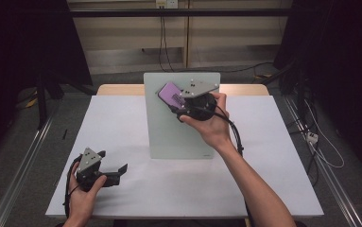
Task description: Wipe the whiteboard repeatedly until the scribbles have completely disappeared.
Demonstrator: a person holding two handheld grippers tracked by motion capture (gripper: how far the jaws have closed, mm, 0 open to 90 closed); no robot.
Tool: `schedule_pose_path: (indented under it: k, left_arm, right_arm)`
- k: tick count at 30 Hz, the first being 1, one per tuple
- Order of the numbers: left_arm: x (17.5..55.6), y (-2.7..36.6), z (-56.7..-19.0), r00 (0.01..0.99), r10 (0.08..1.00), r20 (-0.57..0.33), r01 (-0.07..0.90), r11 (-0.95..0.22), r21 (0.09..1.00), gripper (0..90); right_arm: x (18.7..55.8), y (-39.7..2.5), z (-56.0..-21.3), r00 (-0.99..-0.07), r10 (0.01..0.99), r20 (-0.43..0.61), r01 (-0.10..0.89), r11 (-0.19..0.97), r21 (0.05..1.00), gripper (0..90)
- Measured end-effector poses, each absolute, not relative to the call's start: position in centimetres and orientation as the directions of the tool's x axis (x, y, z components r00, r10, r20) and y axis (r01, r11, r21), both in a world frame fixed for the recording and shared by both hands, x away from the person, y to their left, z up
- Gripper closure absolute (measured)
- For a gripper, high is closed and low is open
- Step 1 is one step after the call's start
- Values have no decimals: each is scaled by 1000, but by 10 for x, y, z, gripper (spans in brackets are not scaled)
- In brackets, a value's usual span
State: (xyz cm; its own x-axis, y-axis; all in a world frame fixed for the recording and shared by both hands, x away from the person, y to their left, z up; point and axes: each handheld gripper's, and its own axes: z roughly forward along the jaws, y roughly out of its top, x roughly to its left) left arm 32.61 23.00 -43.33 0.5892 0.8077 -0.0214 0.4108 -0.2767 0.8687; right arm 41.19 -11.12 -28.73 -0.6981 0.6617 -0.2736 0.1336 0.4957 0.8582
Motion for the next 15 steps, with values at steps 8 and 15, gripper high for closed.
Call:
schedule_pose_path:
  k: [8,15]
  left_arm:
    - [326,230,-433,593,805,-26,413,-276,868,47]
    - [326,228,-434,591,806,-26,412,-274,869,47]
  right_arm:
    - [418,-110,-272,-675,678,-290,118,488,865,417]
    - [416,-86,-287,-702,643,-306,111,524,845,417]
